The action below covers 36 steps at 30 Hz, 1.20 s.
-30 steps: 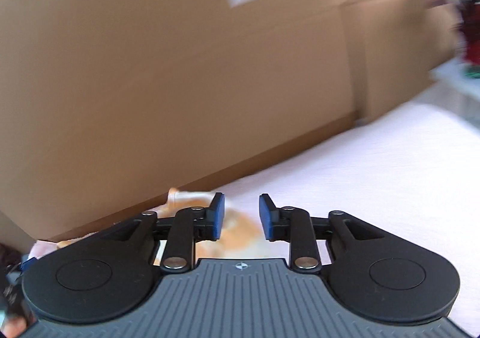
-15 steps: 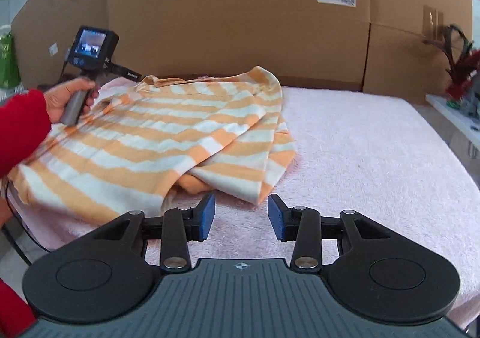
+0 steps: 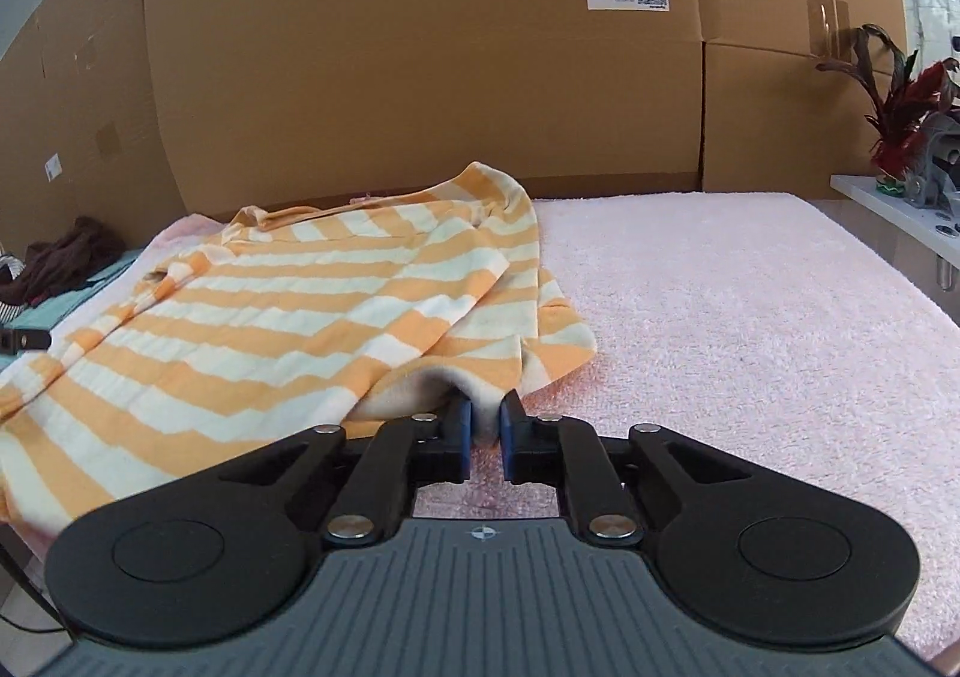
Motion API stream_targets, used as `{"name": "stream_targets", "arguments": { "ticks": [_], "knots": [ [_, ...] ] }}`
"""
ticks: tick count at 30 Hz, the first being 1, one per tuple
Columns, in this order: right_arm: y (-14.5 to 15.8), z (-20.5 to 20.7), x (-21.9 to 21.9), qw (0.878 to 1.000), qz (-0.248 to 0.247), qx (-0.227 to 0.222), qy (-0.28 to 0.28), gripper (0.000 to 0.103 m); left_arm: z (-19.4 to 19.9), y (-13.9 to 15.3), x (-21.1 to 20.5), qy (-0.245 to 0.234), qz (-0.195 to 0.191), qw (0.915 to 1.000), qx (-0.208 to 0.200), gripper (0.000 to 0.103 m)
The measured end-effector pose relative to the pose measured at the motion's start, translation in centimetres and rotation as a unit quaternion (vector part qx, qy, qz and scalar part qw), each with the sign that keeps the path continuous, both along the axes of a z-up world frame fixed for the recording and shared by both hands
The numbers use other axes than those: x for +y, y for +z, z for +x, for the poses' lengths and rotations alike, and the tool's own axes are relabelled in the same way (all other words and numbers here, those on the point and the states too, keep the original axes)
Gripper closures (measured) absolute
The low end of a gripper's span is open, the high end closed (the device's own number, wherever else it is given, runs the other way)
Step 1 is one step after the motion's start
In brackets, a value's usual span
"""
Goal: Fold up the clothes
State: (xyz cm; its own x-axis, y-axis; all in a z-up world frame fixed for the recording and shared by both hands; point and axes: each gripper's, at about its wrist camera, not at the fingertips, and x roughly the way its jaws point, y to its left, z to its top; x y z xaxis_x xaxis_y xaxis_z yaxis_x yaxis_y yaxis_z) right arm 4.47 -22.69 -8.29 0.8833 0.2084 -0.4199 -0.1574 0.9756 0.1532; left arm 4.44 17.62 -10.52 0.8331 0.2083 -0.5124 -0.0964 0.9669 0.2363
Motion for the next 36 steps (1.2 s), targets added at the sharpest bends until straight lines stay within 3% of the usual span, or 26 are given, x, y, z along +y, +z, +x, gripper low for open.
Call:
{"name": "stream_targets", "arguments": {
  "ticks": [2, 4, 7, 8, 9, 11, 14, 16, 18, 19, 20, 23, 26, 28, 30, 31, 33, 34, 36],
  "knots": [
    [0.9, -0.3, -0.7, 1.0, 0.0, -0.018, -0.015, 0.095, 0.3, -0.5, -0.3, 0.003, 0.014, 0.9999, 0.005, 0.005],
    [1.8, -0.4, -1.5, 0.999, -0.003, -0.035, -0.039, 0.095, 0.8, -0.9, 0.0, 0.011, 0.001, 0.9999, 0.01, 0.006],
    [3.2, 0.3, -3.3, 0.995, -0.003, -0.053, -0.089, 0.097, 1.5, -1.2, 0.2, 0.008, -0.012, 0.9999, 0.006, 0.021],
    [3.7, 0.6, -4.0, 0.992, -0.004, -0.058, -0.111, 0.102, 1.6, -1.2, 0.3, 0.006, -0.011, 0.9999, 0.004, 0.029],
    [4.1, 1.1, -4.7, 0.99, 0.0, -0.059, -0.13, 0.102, 1.8, -1.1, 0.2, 0.007, -0.008, 0.9999, 0.002, 0.044],
    [4.9, 1.9, -6.3, 0.985, 0.011, -0.06, -0.164, 0.102, 2.6, -1.3, 0.5, 0.02, 0.01, 0.9997, 0.01, 0.062],
    [5.5, 3.3, -8.3, 0.981, 0.024, -0.037, -0.191, 0.098, 3.3, -1.1, 1.6, 0.025, 0.001, 0.9996, 0.008, 0.06],
    [5.0, 3.5, -8.4, 0.986, 0.031, -0.015, -0.16, 0.091, 3.9, -1.4, 2.4, 0.056, 0.037, 0.9977, 0.011, 0.062],
    [3.8, 3.2, -7.5, 0.992, 0.022, 0.008, -0.124, 0.08, 4.7, -1.7, 3.8, 0.08, 0.052, 0.9954, 0.017, 0.063],
    [3.1, 2.9, -6.9, 0.994, 0.019, 0.018, -0.111, 0.064, 5.1, -1.7, 4.6, 0.091, 0.052, 0.9943, 0.02, 0.063],
    [2.3, 2.6, -6.4, 0.995, 0.016, 0.026, -0.098, 0.058, 5.5, -1.5, 5.5, 0.104, 0.051, 0.9931, 0.022, 0.064],
    [1.1, 1.6, -4.9, 0.997, 0.028, 0.039, -0.062, 0.058, 6.4, -1.3, 7.5, 0.134, 0.047, 0.9893, 0.036, 0.064],
    [0.3, 1.4, -3.1, 0.998, 0.024, 0.046, -0.033, 0.058, 5.3, -0.6, 7.7, 0.111, -0.007, 0.9933, 0.031, 0.065],
    [0.0, 2.2, -2.0, 0.998, 0.01, 0.052, -0.038, 0.058, 3.9, -0.2, 6.4, 0.072, -0.032, 0.9966, 0.026, 0.058],
    [-0.2, 3.1, -1.5, 0.997, 0.018, 0.061, -0.048, 0.058, 2.4, 0.1, 4.6, 0.03, -0.037, 0.9987, 0.018, 0.039],
    [-0.3, 3.5, -1.6, 0.996, 0.035, 0.063, -0.052, 0.057, 1.5, 0.3, 3.6, 0.006, -0.037, 0.9992, 0.014, 0.035],
    [-0.3, 4.2, -1.6, 0.995, 0.062, 0.066, -0.051, 0.066, 0.2, 0.4, 1.8, -0.035, -0.032, 0.9988, 0.01, 0.028],
    [-0.3, 4.5, -1.6, 0.994, 0.071, 0.069, -0.046, 0.086, -0.2, 0.4, 1.0, -0.047, -0.027, 0.9985, 0.009, 0.028],
    [0.1, 4.8, -1.7, 0.993, 0.083, 0.063, -0.053, 0.09, -0.1, -0.2, -0.1, -0.055, -0.007, 0.9984, 0.015, 0.032]
  ]
}}
